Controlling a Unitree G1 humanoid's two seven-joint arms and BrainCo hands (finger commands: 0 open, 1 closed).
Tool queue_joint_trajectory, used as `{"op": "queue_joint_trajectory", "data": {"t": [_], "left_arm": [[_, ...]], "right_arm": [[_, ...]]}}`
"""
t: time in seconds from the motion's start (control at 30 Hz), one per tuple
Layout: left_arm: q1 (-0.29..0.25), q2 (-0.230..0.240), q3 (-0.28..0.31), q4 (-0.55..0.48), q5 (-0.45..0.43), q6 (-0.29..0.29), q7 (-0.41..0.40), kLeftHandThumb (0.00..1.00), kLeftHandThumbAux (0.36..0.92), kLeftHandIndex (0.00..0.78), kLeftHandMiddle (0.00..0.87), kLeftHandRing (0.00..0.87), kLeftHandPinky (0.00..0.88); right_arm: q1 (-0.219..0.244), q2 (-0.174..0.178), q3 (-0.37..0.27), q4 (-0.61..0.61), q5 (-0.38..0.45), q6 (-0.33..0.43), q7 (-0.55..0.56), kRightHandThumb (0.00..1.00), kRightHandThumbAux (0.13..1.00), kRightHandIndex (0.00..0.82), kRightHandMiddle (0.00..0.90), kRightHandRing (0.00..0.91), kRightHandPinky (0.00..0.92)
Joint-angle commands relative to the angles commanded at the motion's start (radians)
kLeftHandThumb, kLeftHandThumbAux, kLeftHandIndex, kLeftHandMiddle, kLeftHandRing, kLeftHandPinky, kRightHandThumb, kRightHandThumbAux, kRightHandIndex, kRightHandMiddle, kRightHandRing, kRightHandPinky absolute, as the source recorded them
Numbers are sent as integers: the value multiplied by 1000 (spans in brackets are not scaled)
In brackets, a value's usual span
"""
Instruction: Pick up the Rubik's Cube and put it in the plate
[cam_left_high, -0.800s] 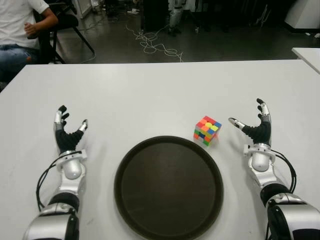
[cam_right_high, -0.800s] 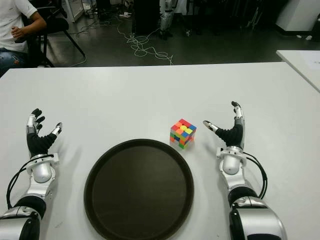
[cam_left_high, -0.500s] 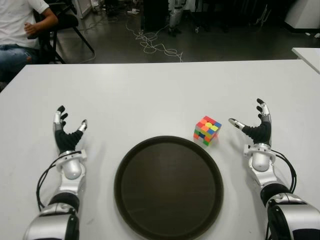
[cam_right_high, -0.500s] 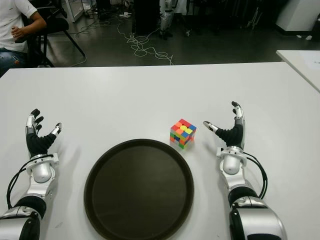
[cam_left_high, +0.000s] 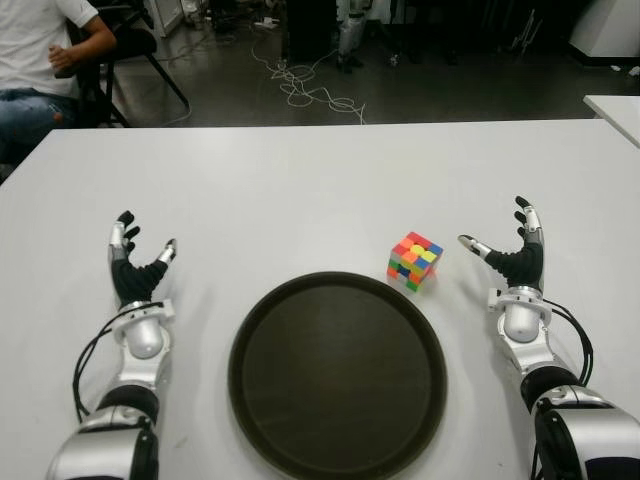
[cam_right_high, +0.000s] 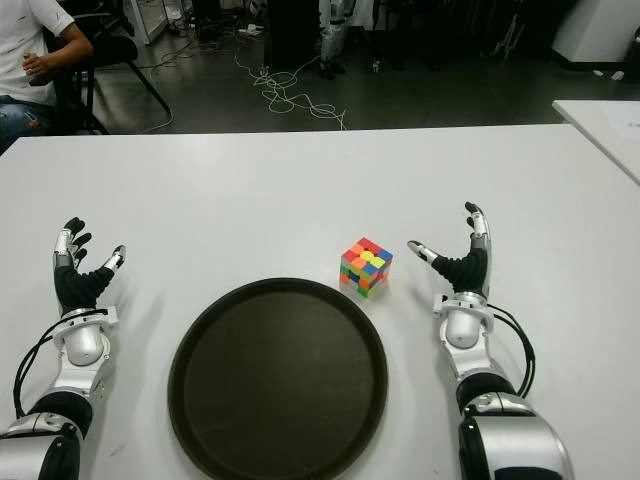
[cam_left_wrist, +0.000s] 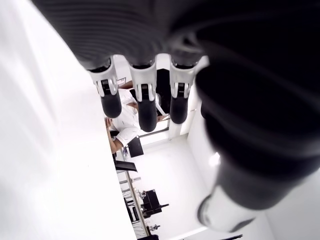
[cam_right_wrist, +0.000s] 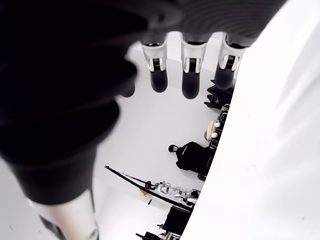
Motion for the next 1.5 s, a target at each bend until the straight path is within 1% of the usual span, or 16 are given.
{"op": "queue_joint_trajectory", "data": {"t": [0.13, 0.2, 0.4, 0.5, 0.7, 0.8, 0.93, 1.2, 1.4, 1.5], "left_arm": [[-1, -1, 2, 1, 0, 5, 7, 0, 833, 100, 143, 123, 77], [-1, -2, 2, 1, -1, 7, 8, 0, 841, 101, 142, 120, 74], [0, -1, -1, 2, 4, 7, 12, 0, 853, 92, 133, 116, 83], [1, 2, -5, 2, 12, 7, 18, 0, 849, 87, 119, 104, 71], [-1, 2, -5, 4, 8, 9, 12, 0, 853, 91, 123, 105, 66], [-1, 2, -5, 5, 8, 10, 14, 0, 855, 98, 132, 112, 70], [0, 3, -5, 6, 8, 11, 14, 0, 856, 94, 123, 106, 58], [1, 0, -2, 6, 2, 0, 9, 0, 839, 104, 141, 121, 77], [1, -1, -2, 5, 2, -2, 8, 0, 850, 103, 141, 123, 84], [2, 1, -11, 2, 14, -5, 14, 0, 859, 102, 135, 121, 83]], "right_arm": [[2, -5, 9, 0, -11, -1, -4, 0, 839, 77, 85, 72, 36], [2, -8, 15, 0, -19, 0, -10, 0, 841, 75, 82, 69, 35], [4, -16, 33, -1, -40, -1, -34, 0, 847, 78, 84, 78, 44], [5, -16, 34, -2, -45, -5, -45, 0, 844, 80, 89, 81, 47], [3, -6, 6, 1, -7, -10, -18, 0, 860, 74, 89, 78, 54], [1, -6, 1, 2, 3, -6, -6, 0, 869, 74, 88, 79, 58], [-4, -9, -1, 2, 9, 7, 6, 0, 866, 72, 79, 80, 61], [-33, -24, -2, -5, 6, 28, 12, 0, 843, 74, 80, 79, 52], [-53, -35, -3, -5, 3, 38, 14, 0, 806, 86, 91, 86, 60], [-77, -54, -2, 3, 1, 61, 27, 0, 791, 99, 101, 96, 68]]}}
